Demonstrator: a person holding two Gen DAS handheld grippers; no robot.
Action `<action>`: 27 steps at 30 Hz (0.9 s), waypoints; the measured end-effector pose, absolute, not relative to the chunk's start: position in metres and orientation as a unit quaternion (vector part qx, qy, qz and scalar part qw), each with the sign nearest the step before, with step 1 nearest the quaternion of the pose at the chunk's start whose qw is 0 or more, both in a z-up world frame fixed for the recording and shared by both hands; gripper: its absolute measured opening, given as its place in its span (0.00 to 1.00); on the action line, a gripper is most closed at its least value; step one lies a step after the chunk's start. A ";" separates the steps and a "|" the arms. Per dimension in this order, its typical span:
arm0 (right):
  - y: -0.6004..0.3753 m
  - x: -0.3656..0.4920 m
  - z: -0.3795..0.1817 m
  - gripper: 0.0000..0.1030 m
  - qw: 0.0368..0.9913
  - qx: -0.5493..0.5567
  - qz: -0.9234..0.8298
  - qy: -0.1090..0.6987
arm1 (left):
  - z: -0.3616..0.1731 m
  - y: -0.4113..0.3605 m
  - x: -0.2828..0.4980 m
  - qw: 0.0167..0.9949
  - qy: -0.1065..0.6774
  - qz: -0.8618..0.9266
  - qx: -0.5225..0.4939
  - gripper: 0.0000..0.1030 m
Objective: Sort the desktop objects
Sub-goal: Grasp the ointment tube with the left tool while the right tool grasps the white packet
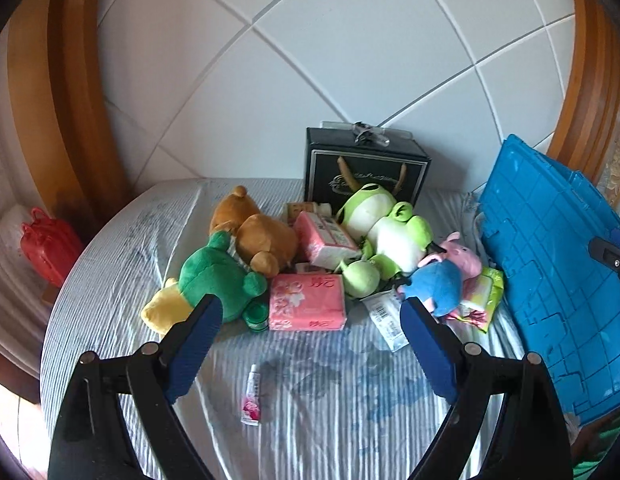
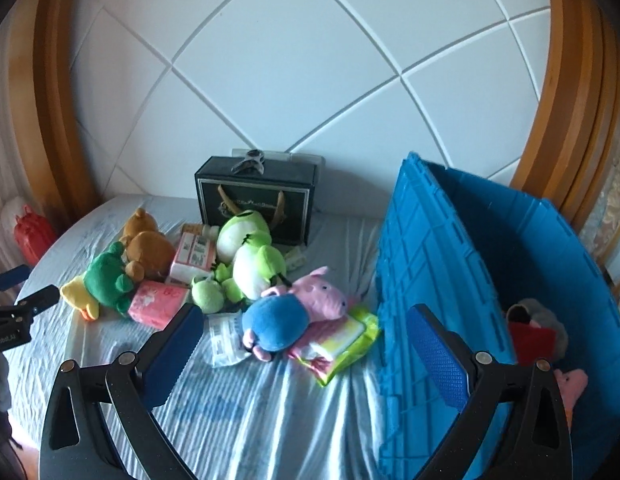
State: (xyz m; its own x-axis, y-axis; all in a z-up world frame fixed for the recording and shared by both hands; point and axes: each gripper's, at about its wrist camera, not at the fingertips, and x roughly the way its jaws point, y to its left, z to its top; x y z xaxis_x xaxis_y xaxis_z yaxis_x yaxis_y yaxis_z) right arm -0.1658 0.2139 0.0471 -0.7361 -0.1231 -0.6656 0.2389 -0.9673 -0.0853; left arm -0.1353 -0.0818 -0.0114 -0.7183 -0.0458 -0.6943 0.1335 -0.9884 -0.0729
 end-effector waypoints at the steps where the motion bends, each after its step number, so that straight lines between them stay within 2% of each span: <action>1: 0.211 -0.172 0.037 1.00 0.098 0.362 -0.924 0.079 | -0.019 -0.094 -0.138 0.058 0.059 -0.921 0.381 0.89; 9: 0.208 -0.228 -0.054 1.00 0.080 0.464 -0.881 0.044 | -0.079 -0.170 -0.160 0.108 0.092 -0.887 0.439 0.89; 14: 0.213 -0.253 -0.097 1.00 0.063 0.506 -0.860 0.030 | -0.114 -0.170 -0.178 0.091 0.107 -0.875 0.462 0.89; 20: 0.207 -0.262 -0.134 1.00 0.074 0.534 -0.842 0.020 | -0.188 -0.155 -0.174 0.079 0.121 -0.837 0.528 0.88; 23: 0.192 -0.261 -0.156 1.00 0.096 0.548 -0.831 0.016 | -0.220 -0.149 -0.166 0.088 0.117 -0.816 0.559 0.78; 26: 0.170 -0.259 -0.179 1.00 0.127 0.567 -0.814 0.007 | -0.237 -0.143 -0.159 0.096 0.110 -0.810 0.567 0.77; 27: 0.162 -0.258 -0.184 0.99 0.138 0.571 -0.809 0.009 | -0.240 -0.142 -0.158 0.100 0.109 -0.810 0.567 0.71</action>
